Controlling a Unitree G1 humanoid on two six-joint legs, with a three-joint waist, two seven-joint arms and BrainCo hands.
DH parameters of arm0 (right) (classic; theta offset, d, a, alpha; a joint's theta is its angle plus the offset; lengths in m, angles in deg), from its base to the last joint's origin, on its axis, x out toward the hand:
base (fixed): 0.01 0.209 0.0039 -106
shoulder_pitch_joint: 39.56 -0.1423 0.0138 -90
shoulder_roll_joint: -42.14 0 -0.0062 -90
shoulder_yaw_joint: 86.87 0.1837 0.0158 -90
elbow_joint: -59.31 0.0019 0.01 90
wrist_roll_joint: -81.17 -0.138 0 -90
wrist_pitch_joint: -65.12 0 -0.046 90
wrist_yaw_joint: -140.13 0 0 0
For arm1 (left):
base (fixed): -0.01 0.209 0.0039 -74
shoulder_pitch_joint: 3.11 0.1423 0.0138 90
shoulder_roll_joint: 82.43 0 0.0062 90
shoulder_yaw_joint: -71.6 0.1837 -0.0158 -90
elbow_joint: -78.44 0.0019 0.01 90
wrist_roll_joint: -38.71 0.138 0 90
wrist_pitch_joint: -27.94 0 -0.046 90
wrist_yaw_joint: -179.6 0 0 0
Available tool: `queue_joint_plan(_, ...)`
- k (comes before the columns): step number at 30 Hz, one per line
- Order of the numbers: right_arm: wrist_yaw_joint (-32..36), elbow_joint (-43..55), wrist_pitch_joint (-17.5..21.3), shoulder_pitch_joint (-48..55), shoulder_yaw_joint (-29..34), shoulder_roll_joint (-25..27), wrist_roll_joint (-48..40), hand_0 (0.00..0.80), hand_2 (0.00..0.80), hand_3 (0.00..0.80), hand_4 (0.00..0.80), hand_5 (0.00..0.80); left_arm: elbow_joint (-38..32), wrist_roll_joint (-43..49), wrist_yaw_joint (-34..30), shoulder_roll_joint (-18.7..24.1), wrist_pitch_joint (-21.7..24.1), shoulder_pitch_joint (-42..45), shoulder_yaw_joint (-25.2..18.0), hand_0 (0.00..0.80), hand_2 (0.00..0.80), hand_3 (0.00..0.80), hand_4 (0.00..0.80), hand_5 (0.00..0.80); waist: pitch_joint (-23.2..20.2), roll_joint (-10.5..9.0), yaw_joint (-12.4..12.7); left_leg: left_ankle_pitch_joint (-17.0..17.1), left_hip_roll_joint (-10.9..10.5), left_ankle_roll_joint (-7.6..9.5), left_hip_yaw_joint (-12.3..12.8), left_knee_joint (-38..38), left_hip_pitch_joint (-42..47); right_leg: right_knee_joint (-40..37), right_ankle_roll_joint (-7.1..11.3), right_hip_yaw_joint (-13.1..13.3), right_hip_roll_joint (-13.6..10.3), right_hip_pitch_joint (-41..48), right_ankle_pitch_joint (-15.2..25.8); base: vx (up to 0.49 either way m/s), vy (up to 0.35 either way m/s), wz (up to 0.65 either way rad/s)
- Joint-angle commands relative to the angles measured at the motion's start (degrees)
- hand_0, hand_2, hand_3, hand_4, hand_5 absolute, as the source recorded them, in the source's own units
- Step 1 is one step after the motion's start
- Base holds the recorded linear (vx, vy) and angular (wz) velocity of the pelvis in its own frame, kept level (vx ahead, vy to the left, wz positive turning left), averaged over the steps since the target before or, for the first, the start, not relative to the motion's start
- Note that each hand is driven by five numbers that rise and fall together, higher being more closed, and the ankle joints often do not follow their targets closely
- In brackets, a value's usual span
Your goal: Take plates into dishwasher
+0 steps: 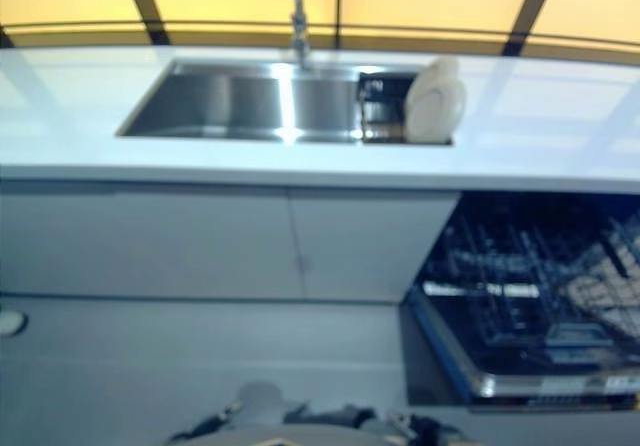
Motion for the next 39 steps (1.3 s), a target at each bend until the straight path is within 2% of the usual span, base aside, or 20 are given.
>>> queue_joint_plan(1,0.58,-3.62,0.19,-2.82,-1.45,-1.27,-0.42,0.000,0.000,0.000,0.000,0.000,3.22,-0.53,0.44,-4.23,-0.37,-3.22,-0.12,0.000,0.000,0.000,0.000,0.000,0.94,-1.49,-2.00,0.06,-4.13,3.40,-0.66,0.05,-1.36,0.81,1.92,0.64,0.43,1.15,-0.25,0.000,0.000,0.00)
queue_joint_plan(4,0.64,-3.48,-0.01,-2.92,-1.67,-1.42,-0.45,0.000,0.000,0.000,0.000,0.000,3.04,-1.28,0.04,-4.25,1.06,-3.15,-0.32,0.000,0.000,0.000,0.000,0.000,1.04,-1.49,-1.95,0.10,-4.14,3.38,-0.74,0.07,-1.38,0.81,1.90,0.64,0.44,1.17,-0.25,0.000,0.000,0.00)
queue_joint_plan(9,1.34,-3.36,-0.21,-3.13,-1.77,-1.49,-0.46,0.000,0.000,0.000,0.000,0.000,3.02,-1.39,0.07,-4.35,0.70,-3.34,-0.44,0.000,0.000,0.000,0.000,0.000,0.98,-1.52,-1.70,0.16,-4.25,3.47,-1.22,0.05,-1.47,0.76,1.78,0.54,0.46,1.24,-0.32,0.000,0.000,0.00)
queue_joint_plan(12,4.40,-3.22,0.18,-3.08,-1.89,-1.59,-1.00,0.000,0.000,0.000,0.000,0.000,3.07,-0.90,0.04,-4.35,0.43,-3.15,-0.75,0.000,0.000,0.000,0.000,0.000,0.88,-1.46,-1.55,0.21,-4.30,3.47,-1.46,-0.01,-1.45,0.71,1.77,0.38,0.43,1.33,-0.34,0.000,0.000,0.00)
queue_joint_plan(17,10.52,-2.43,2.61,-3.26,-2.28,-1.88,-2.61,0.000,0.000,0.000,0.000,0.000,3.30,-0.12,0.06,-4.46,0.08,-2.98,-0.90,0.000,0.000,0.000,0.000,0.000,0.70,-1.40,-1.38,0.26,-4.38,3.40,-1.60,0.07,-1.46,0.78,1.76,0.08,0.32,1.53,-0.49,0.000,0.000,0.00)
queue_joint_plan(20,11.13,-1.97,3.98,-3.31,-2.87,-1.88,-2.82,0.000,0.000,0.000,0.000,0.000,3.45,0.50,-0.23,-4.48,0.23,-2.99,-0.77,0.000,0.000,0.000,0.000,0.000,0.69,-1.43,-1.26,0.24,-4.46,3.44,-1.67,0.14,-1.43,0.87,1.78,-0.18,0.23,1.58,-0.56,0.000,0.000,0.00)
queue_joint_plan(28,11.97,-1.90,3.56,-3.65,-3.07,-1.97,-3.82,0.000,0.000,0.000,0.000,0.000,3.41,0.43,0.41,-4.39,0.20,-3.10,-0.89,0.000,0.000,0.000,0.000,0.000,0.91,-1.33,-1.07,0.12,-4.48,3.64,-2.11,0.47,-0.97,1.75,1.24,-0.33,0.76,2.11,-1.46,0.010,-0.031,0.01)
queue_joint_plan(31,16.29,-0.30,6.26,-4.07,-3.27,-1.79,-6.76,0.000,0.000,0.000,0.000,0.000,2.99,1.54,0.50,-4.28,0.04,-3.23,-0.91,0.000,0.000,0.000,0.000,0.000,1.51,-1.24,-1.05,0.12,-4.34,3.54,-3.08,2.13,-1.26,3.95,0.52,0.33,1.29,1.82,-2.48,0.026,-0.096,0.03)
queue_joint_plan(33,22.94,5.11,8.31,-5.13,-3.47,-1.02,-11.71,0.000,0.000,0.000,0.000,0.000,1.84,2.59,0.71,-3.65,-0.48,-3.32,-0.99,0.000,0.000,0.000,0.000,0.000,2.41,-1.61,-0.84,-0.39,-4.08,3.22,-3.79,5.12,-2.18,5.35,0.09,0.08,1.22,1.58,-2.84,0.013,-0.119,0.05)
queue_joint_plan(34,23.72,6.24,8.42,-5.20,-3.56,-0.88,-12.06,0.000,0.000,0.000,0.000,0.000,1.65,2.63,0.73,-3.55,-0.54,-3.25,-1.00,0.000,0.000,0.000,0.000,0.000,2.52,-1.67,-0.85,-0.55,-4.02,3.20,-3.83,5.60,-2.31,5.51,0.02,0.07,1.21,1.55,-2.92,0.002,-0.138,0.07)
queue_joint_plan(35,26.45,13.00,9.20,-5.50,-4.32,0.00,-14.31,0.000,0.000,0.000,0.000,0.000,0.53,2.84,0.62,-2.87,-0.58,-2.63,-1.29,0.000,0.000,0.000,0.000,0.000,3.03,-2.12,-0.83,-1.14,-3.72,3.02,-3.90,7.92,-3.10,6.02,-0.41,0.19,1.17,1.34,-3.15,-0.007,-0.140,0.06)
queue_joint_plan(37,27.67,21.92,9.86,-5.16,-5.16,1.36,-16.00,0.000,0.000,0.000,0.000,0.000,-0.58,3.61,-0.11,-2.05,-0.15,-1.62,-2.12,0.000,0.000,0.000,0.000,0.000,3.61,-3.02,-0.80,-2.24,-3.70,2.78,-3.88,12.56,-4.65,6.16,-0.81,0.56,0.70,1.11,-2.91,-0.018,-0.164,0.02)
queue_joint_plan(38,28.89,29.02,11.02,-4.88,-5.65,2.64,-17.92,0.000,0.000,0.000,0.000,0.000,-1.27,4.30,-0.89,-1.57,0.67,-0.56,-2.99,0.000,0.000,0.000,0.000,0.000,4.10,-4.07,-0.76,-4.10,-4.34,3.25,-3.96,18.50,-6.71,6.39,-1.36,0.73,-0.03,0.57,-2.95,-0.020,-0.164,-0.05)
queue_joint_plan(39,28.61,35.49,10.77,-4.55,-6.30,3.45,-19.45,0.000,0.000,0.000,0.000,0.000,-1.58,4.06,-1.22,-1.32,1.36,0.23,-3.68,0.000,0.000,0.000,0.000,0.000,4.60,-4.41,-0.75,-3.69,-4.49,3.42,-4.17,22.14,-8.81,6.74,-1.98,1.01,0.06,0.20,-3.23,-0.004,-0.170,-0.11)
